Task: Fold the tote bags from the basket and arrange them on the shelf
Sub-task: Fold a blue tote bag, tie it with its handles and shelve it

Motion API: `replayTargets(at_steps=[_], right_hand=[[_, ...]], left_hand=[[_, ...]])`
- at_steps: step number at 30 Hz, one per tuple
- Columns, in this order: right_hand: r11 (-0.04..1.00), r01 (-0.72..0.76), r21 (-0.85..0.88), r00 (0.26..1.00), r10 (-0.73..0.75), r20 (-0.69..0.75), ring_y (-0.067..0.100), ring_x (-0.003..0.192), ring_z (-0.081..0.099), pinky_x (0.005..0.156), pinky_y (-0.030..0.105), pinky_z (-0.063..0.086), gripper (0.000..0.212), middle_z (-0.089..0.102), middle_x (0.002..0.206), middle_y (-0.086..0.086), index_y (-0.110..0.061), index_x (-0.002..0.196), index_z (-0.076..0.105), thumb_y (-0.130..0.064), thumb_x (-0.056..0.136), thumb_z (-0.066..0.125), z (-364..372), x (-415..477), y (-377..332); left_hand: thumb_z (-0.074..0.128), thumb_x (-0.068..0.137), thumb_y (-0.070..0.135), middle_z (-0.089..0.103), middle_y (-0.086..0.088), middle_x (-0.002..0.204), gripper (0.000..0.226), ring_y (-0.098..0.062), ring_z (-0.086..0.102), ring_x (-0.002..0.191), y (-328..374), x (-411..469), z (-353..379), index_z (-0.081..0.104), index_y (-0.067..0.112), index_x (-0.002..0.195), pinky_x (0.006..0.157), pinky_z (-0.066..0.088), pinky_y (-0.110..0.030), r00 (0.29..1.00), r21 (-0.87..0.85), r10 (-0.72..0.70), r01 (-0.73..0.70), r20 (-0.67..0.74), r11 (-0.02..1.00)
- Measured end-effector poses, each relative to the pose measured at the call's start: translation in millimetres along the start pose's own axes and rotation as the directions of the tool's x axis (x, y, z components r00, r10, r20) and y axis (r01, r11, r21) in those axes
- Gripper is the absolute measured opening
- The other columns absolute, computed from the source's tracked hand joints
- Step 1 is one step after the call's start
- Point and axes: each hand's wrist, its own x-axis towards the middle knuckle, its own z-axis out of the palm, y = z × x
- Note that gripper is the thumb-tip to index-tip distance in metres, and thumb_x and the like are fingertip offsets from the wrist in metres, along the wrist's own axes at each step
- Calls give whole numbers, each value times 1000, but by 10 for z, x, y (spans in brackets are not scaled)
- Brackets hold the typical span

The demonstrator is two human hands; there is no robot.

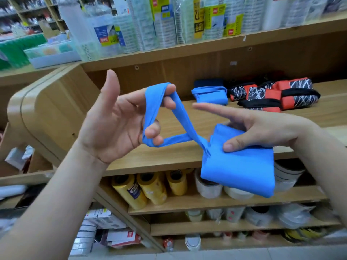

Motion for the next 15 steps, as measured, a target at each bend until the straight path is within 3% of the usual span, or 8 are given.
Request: replayTargets(at_steps=[3,5,8,10,12,14,15], right_hand=[[917,25,-398,991,-76,-112,-4,91,64,75,14,52,94,61,106,-38,-72,135,22,-18,82,77,64,-70,-226],[692,-25,-721,981,-120,-149,4,88,59,80,24,50,94,61,104,-21,-79,131,8,-30,85,74,136,-19,-311],[509,-121,-852,974,-106,-202,15,84,49,83,40,45,79,43,95,-4,-80,124,3,-40,91,62,227,134,-325],[482,-134,-866,967,-128,-220,17,85,48,82,40,44,64,40,93,-3,-71,126,17,-38,93,59,240,227,-309],[521,-147,-841,951,-160,-265,19,90,49,84,39,43,48,43,94,-4,-57,129,39,-35,92,60,182,245,-296],[592,-118,-797,942,-187,-278,13,90,51,83,37,43,34,52,94,-8,-47,120,57,-31,91,65,102,211,-259],[644,-89,-760,941,-196,-277,8,89,53,83,35,44,28,57,94,-11,-43,112,62,-28,89,68,73,189,-233]], left_hand=[[22,79,79,59,-7,124,96,-16,58,61,-66,48,-13,59,6,131,63,58,-34,980,110,-38,60,-197,992],[9,79,79,59,-6,121,101,-16,58,60,-82,100,7,58,7,131,61,57,-33,972,106,-27,53,-235,993],[6,78,76,57,-7,117,102,-17,59,60,-77,214,113,55,6,133,61,59,-34,986,57,-22,31,-165,998],[14,77,78,56,-8,113,102,-16,61,59,-93,261,190,53,4,134,62,59,-34,994,35,-18,22,-107,999],[35,79,79,55,-7,107,96,-9,59,56,-145,262,202,53,1,133,61,59,-28,988,10,39,-38,-148,999],[62,83,51,54,-3,93,61,-2,51,47,-214,247,185,62,2,120,54,54,-17,927,-2,90,-97,-364,995],[66,79,32,53,-1,85,42,-1,47,43,-253,240,165,65,4,111,50,50,-13,862,-25,75,-101,-502,995]])
